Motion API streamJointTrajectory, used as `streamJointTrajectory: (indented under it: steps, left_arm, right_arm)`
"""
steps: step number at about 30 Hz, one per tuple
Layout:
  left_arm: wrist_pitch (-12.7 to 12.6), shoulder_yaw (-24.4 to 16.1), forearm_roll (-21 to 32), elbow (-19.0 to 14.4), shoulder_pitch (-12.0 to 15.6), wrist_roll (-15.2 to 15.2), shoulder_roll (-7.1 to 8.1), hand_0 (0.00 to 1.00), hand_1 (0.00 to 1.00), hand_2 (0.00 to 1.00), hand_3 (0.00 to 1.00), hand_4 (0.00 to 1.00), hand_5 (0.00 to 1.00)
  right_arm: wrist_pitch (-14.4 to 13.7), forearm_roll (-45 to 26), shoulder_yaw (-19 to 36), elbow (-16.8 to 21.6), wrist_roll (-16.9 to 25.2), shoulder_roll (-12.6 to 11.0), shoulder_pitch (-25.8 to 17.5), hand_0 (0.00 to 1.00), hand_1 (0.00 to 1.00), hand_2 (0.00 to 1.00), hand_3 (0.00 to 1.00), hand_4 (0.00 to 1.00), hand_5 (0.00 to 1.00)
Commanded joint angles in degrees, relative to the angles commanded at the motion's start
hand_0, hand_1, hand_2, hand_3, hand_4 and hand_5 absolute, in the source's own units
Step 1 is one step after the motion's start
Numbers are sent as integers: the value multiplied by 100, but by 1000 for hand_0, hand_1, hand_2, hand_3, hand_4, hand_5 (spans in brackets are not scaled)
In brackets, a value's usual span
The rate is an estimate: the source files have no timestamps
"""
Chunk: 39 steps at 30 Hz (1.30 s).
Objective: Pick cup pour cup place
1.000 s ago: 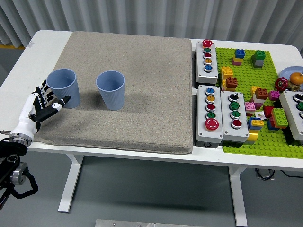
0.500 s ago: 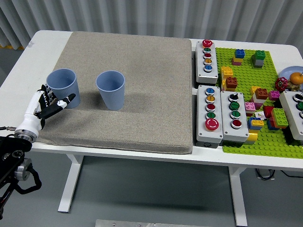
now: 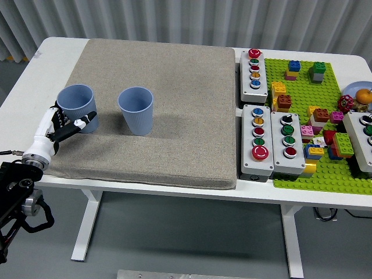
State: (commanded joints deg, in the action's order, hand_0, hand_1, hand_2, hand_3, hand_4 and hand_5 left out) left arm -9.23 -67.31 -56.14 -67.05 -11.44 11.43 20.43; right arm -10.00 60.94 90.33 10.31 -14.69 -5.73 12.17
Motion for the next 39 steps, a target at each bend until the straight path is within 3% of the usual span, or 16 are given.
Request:
streamJointTrajectory:
  steps: [13, 28, 39]
  left_arm:
    - [-20, 122, -46, 57, -207, -64, 52, 924, 922, 998, 998, 946, 324]
    - [-84, 194, 36, 181, -281, -58, 9, 923, 919, 998, 998, 948, 329]
    - [-198, 223, 112, 207, -291, -73, -8, 880, 857, 998, 998, 878, 269]
  right_arm:
    - [-11, -44, -27, 0, 7, -8, 36, 712, 658, 628, 594, 2, 128]
    - [-20, -63, -33, 0, 7, -6, 61, 713, 658, 628, 594, 2, 127]
    - [-16, -50, -27, 0, 1, -5, 56, 713, 657, 629, 594, 2, 126]
